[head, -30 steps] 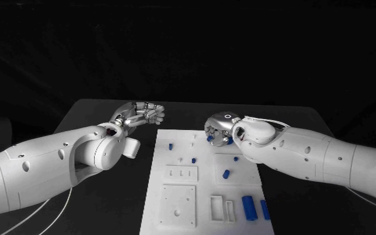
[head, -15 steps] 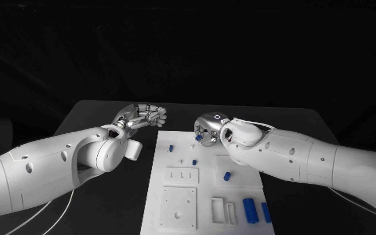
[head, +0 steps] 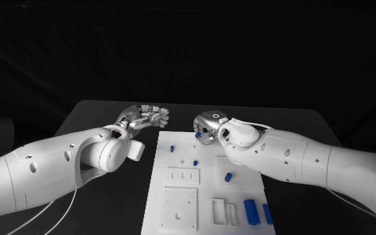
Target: Assemble the parts on the task board
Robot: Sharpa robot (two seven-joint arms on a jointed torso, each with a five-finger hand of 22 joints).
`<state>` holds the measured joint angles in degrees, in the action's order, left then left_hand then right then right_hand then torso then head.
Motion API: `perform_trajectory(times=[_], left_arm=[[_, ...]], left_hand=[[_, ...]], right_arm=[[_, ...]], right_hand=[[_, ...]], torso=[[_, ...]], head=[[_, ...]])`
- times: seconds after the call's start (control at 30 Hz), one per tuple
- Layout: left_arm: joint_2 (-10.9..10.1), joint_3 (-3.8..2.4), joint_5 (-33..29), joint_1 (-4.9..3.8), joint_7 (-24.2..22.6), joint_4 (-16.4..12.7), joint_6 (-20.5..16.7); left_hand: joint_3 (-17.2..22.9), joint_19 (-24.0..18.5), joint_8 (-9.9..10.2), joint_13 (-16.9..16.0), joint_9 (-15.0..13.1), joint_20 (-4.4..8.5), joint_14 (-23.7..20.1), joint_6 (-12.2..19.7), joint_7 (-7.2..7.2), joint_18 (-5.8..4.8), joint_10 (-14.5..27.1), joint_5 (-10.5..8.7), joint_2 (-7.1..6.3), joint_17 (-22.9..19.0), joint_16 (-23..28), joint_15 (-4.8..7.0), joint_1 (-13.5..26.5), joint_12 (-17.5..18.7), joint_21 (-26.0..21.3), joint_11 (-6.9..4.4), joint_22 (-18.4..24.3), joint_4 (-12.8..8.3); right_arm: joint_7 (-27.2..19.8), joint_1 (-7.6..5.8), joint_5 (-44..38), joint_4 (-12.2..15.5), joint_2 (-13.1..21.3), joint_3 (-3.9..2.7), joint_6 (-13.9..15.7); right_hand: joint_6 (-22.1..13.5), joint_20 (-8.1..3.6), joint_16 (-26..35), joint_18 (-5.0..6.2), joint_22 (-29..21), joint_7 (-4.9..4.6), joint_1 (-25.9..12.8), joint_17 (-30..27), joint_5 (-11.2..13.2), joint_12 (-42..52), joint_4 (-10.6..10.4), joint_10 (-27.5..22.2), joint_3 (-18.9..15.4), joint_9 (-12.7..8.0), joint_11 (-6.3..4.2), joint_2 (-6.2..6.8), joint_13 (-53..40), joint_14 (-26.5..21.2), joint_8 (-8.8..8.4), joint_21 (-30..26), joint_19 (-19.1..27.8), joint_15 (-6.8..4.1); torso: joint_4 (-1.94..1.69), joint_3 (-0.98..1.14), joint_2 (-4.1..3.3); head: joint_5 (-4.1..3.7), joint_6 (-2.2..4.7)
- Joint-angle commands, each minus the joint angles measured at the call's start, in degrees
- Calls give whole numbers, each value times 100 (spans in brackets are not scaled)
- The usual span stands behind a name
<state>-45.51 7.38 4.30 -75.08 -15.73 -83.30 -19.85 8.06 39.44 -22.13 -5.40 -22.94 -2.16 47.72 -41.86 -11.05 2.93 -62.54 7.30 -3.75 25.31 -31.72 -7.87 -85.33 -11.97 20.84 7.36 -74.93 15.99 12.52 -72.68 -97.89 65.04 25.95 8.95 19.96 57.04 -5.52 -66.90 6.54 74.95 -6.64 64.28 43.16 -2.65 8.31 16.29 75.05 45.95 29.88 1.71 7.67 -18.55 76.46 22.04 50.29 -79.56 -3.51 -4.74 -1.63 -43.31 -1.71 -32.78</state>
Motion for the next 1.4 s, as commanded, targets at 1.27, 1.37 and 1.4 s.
perform_trajectory(times=[1.27,1.37,1.4], left_arm=[[112,-5,45,-57,-25,102,100],[123,-5,45,-57,-23,105,105],[124,-5,45,-57,-22,105,105]], left_hand=[[-60,10,24,18,20,-2,-59,-16,-20,78,24,2,1,-19,-49,-10,-60,-33,22,45,-109,15],[-61,10,25,18,20,-2,-60,-16,-20,78,24,3,2,-19,-50,-10,-62,-33,22,45,-109,15],[-61,10,25,19,20,-2,-60,-16,-20,78,24,3,2,-19,-50,-10,-63,-33,22,45,-109,16]], right_arm=[[79,71,-244,-241,-230,6,-182],[77,72,-244,-238,-247,6,-187],[78,72,-244,-236,-249,7,-191]], right_hand=[[36,-17,20,846,111,6,30,-26,-17,-23,-5,18,48,16,-33,6,-870,-185,4,40,40,-152],[32,-15,22,846,110,5,28,-29,-17,-27,-5,13,50,18,-32,9,-877,-186,0,40,44,-150],[32,-15,23,846,110,4,28,-30,-17,-28,-5,12,51,19,-32,10,-879,-186,-1,40,45,-150]], torso=[[-2,-47,-56],[-11,-50,-63],[-13,-52,-65]], head=[[44,-113],[32,-106],[30,-101]])
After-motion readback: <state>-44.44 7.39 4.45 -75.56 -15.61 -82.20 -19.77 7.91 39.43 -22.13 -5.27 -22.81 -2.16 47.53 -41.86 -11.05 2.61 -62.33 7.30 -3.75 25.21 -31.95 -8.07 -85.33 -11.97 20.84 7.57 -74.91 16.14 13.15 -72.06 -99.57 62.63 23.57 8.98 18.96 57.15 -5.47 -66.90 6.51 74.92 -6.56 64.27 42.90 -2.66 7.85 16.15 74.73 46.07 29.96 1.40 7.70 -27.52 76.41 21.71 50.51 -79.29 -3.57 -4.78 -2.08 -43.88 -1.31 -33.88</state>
